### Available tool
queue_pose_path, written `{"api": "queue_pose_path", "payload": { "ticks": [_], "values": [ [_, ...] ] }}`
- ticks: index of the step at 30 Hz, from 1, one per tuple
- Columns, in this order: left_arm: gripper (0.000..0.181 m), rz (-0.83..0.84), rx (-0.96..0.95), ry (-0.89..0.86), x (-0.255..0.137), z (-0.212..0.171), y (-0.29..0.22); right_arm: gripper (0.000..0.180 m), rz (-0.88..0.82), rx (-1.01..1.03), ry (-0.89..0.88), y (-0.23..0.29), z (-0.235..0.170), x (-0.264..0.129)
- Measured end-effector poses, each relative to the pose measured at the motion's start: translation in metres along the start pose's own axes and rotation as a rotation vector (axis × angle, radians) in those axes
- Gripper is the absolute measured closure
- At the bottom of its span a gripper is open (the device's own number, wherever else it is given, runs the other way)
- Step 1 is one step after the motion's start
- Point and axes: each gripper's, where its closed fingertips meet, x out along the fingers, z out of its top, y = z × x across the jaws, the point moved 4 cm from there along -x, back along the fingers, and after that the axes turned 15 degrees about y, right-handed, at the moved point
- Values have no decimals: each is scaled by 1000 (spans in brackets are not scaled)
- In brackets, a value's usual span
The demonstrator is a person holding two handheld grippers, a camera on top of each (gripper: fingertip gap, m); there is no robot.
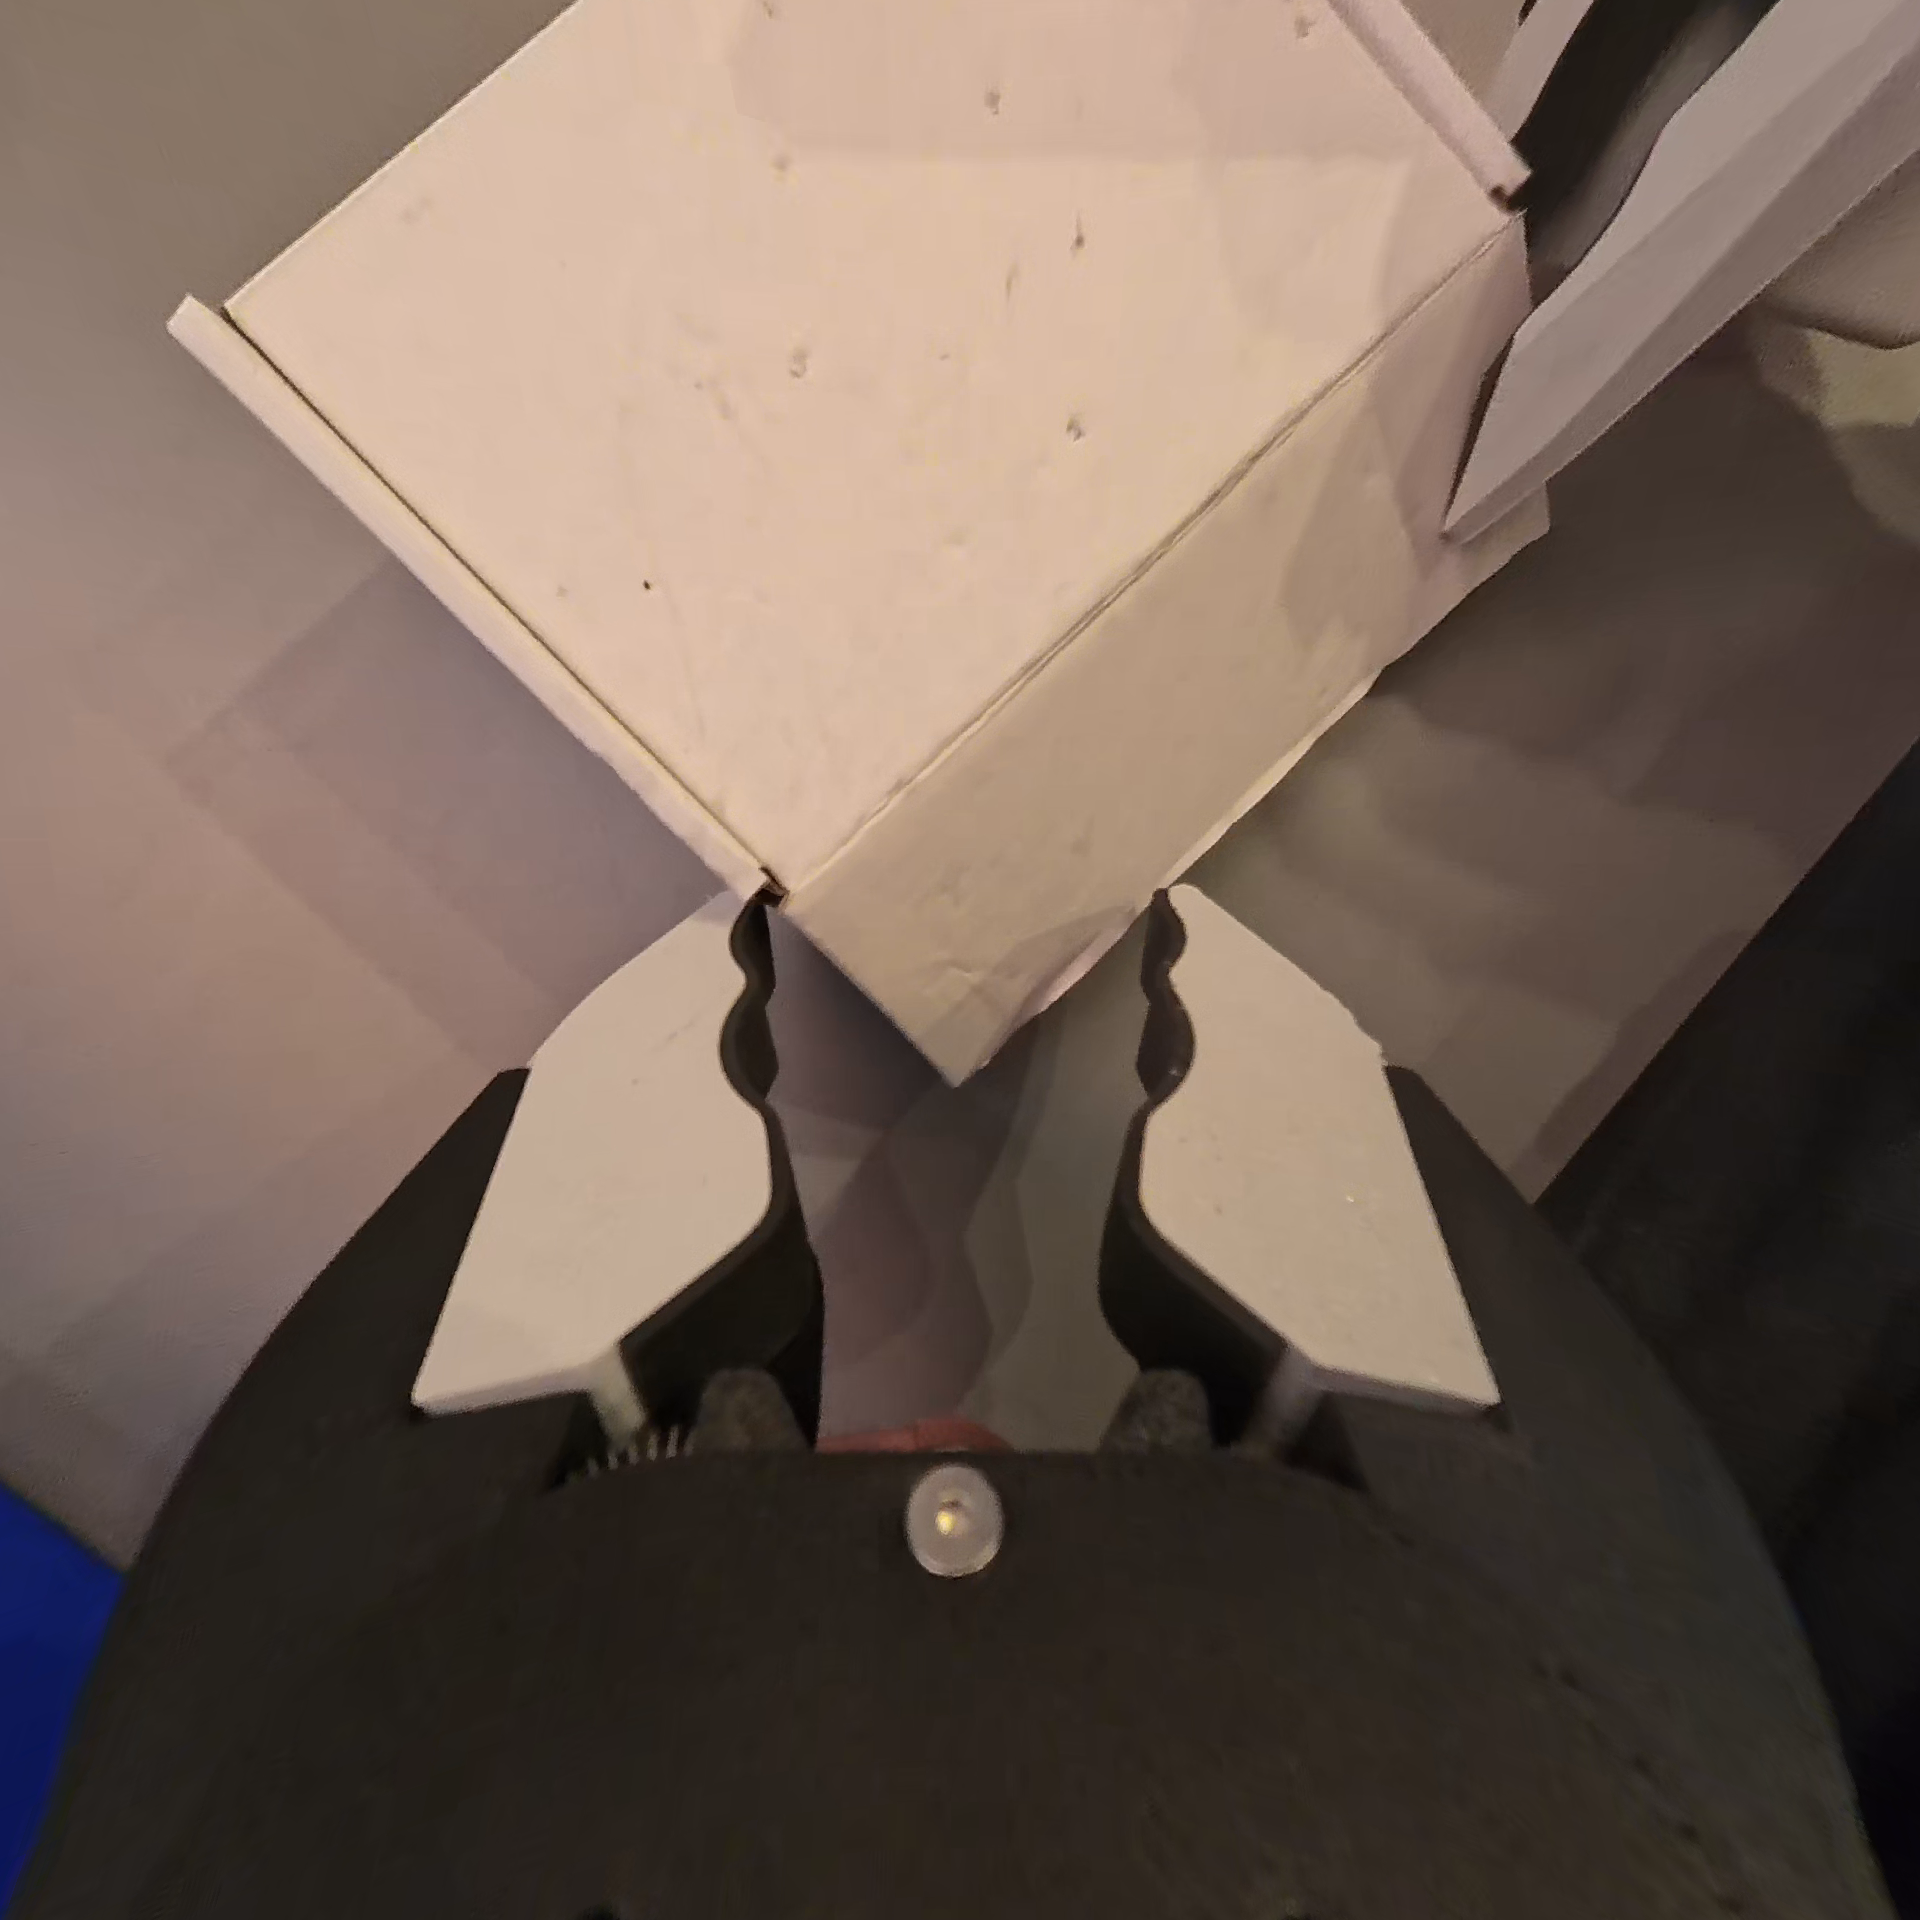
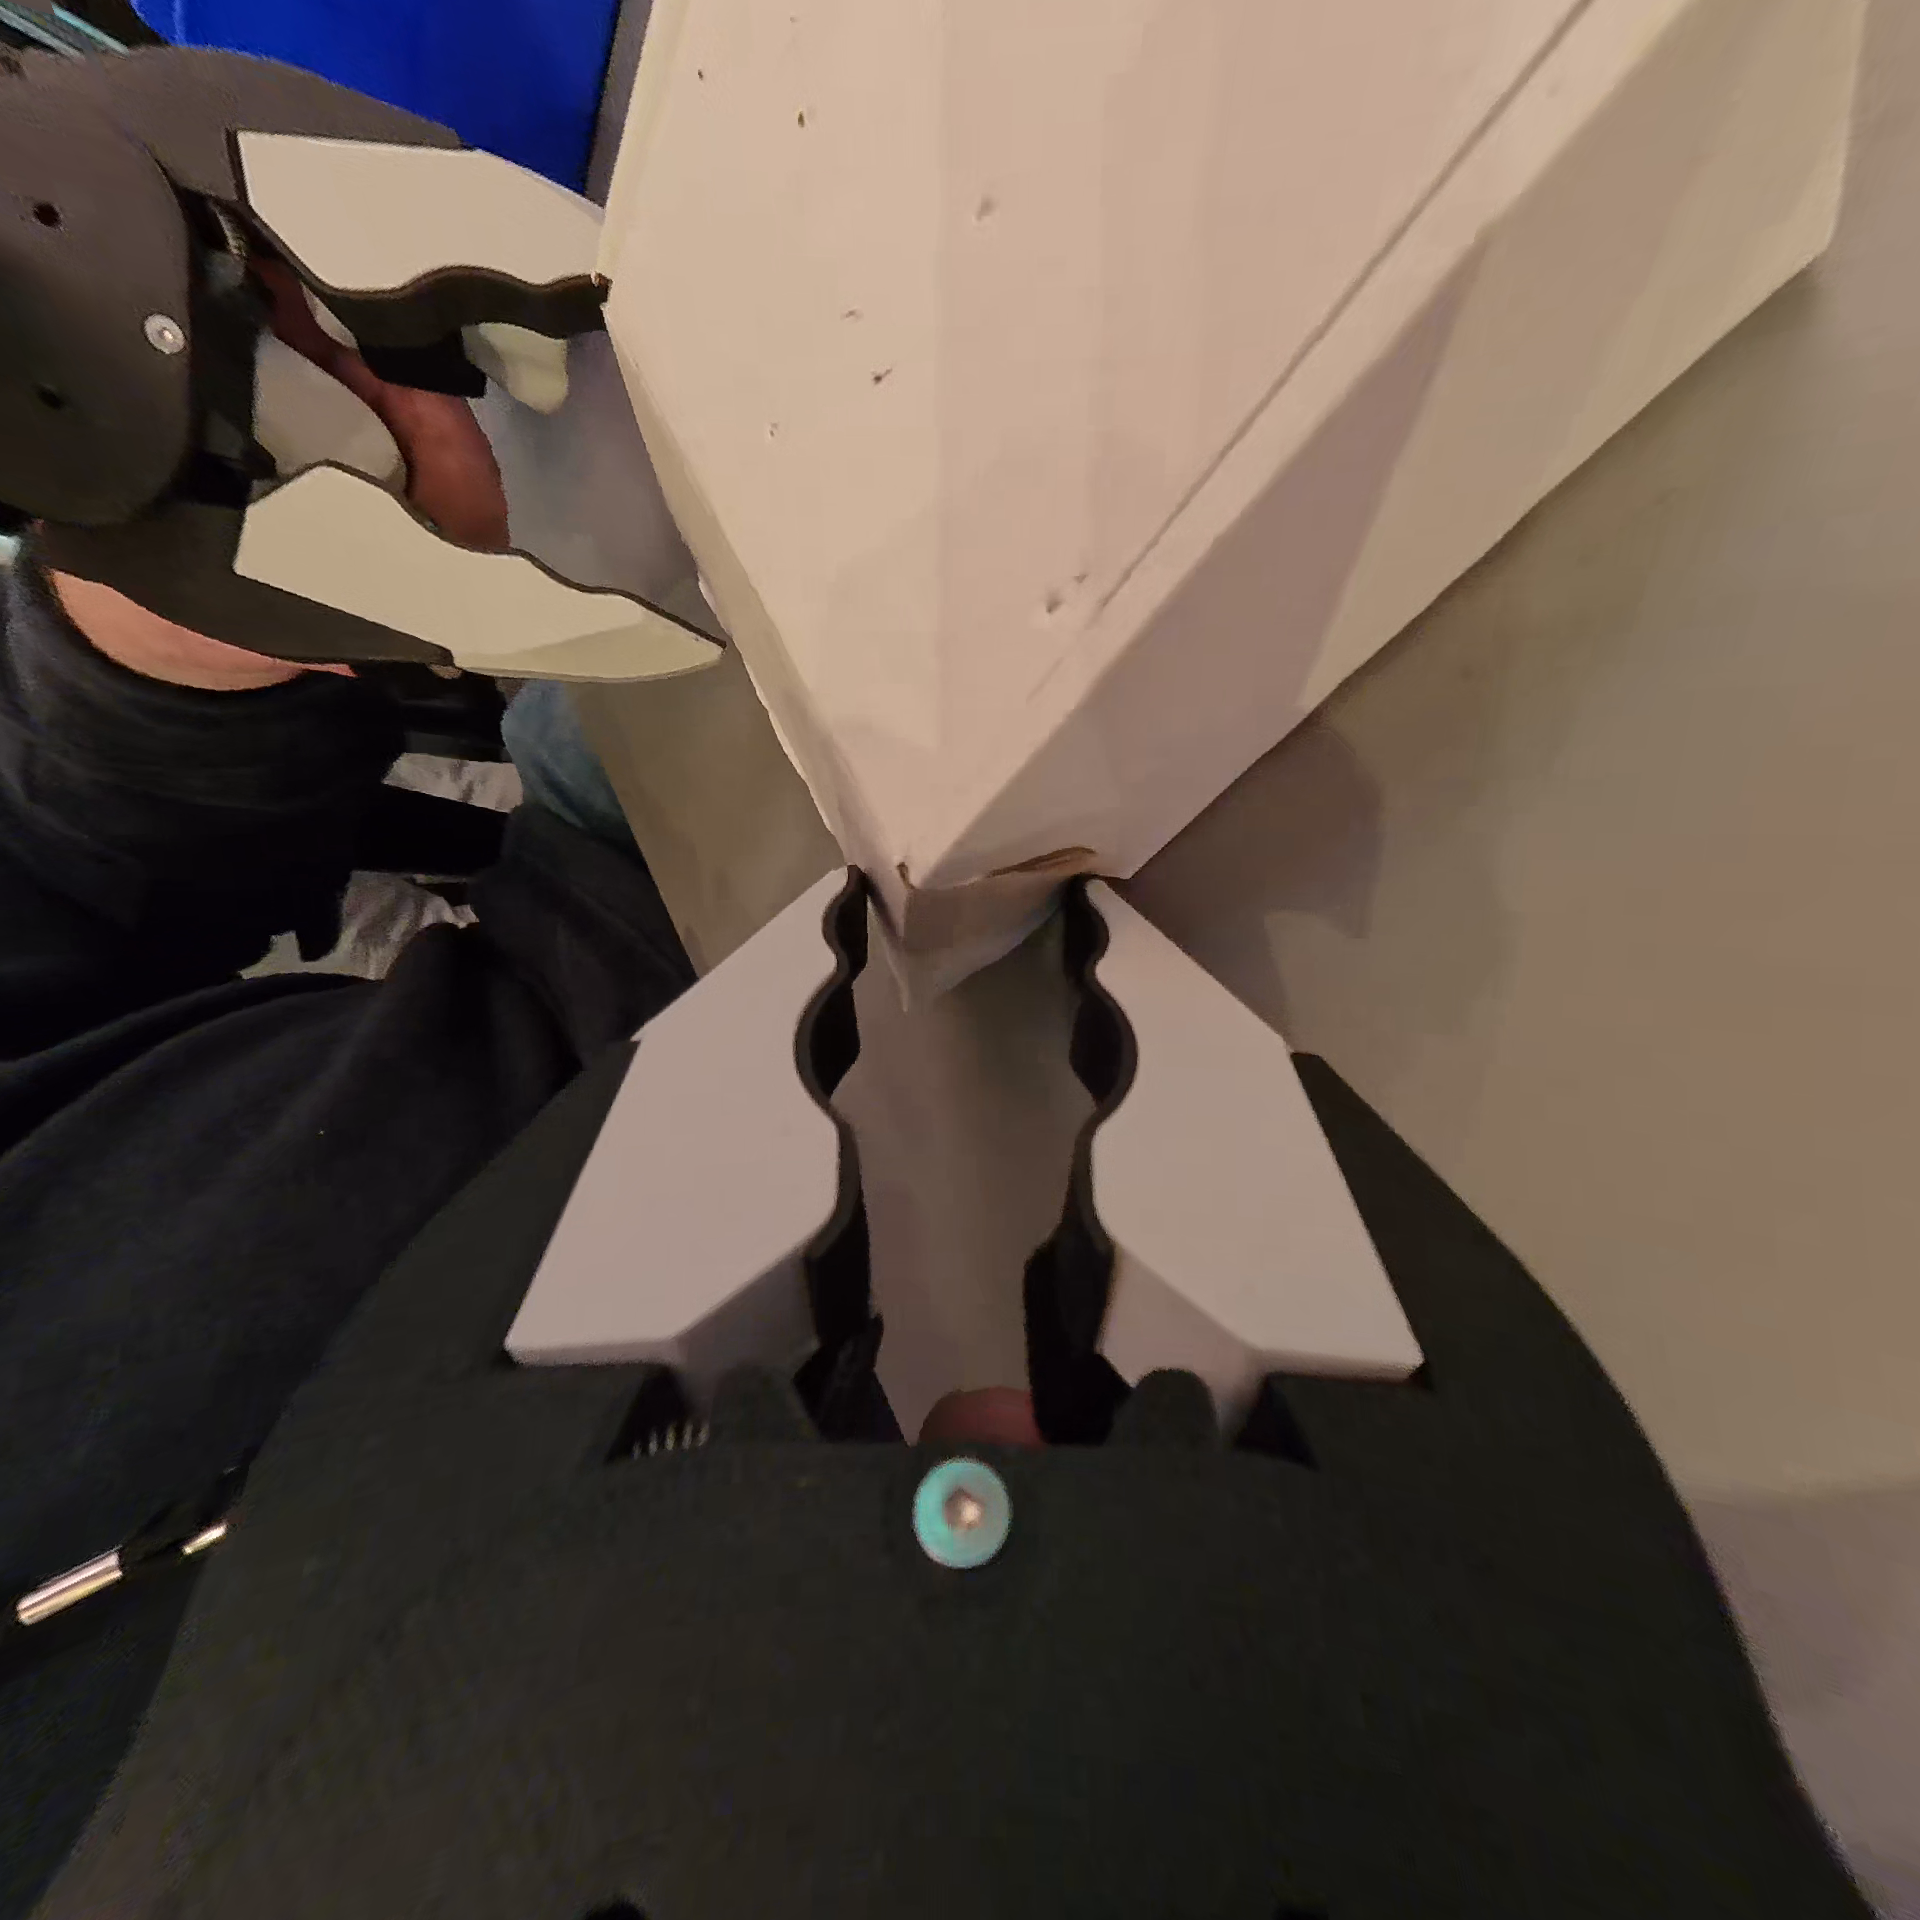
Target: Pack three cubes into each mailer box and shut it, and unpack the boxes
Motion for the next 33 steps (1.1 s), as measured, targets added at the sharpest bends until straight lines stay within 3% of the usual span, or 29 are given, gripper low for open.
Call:
{"api": "queue_pose_path", "payload": {
  "ticks": [11, 26, 33],
  "values": [
    [117, -25, -1, 3, -1, -2, -1, 143, -85, -42, -47, -2, -2, -1],
    [115, -27, -13, 12, 1, 1, -4, 149, 321, 204, -190, 0, -4, -5],
    [116, -39, -6, 9, 1, 3, -3, 145, 213, 177, -174, -6, -3, -6]
  ]
}}
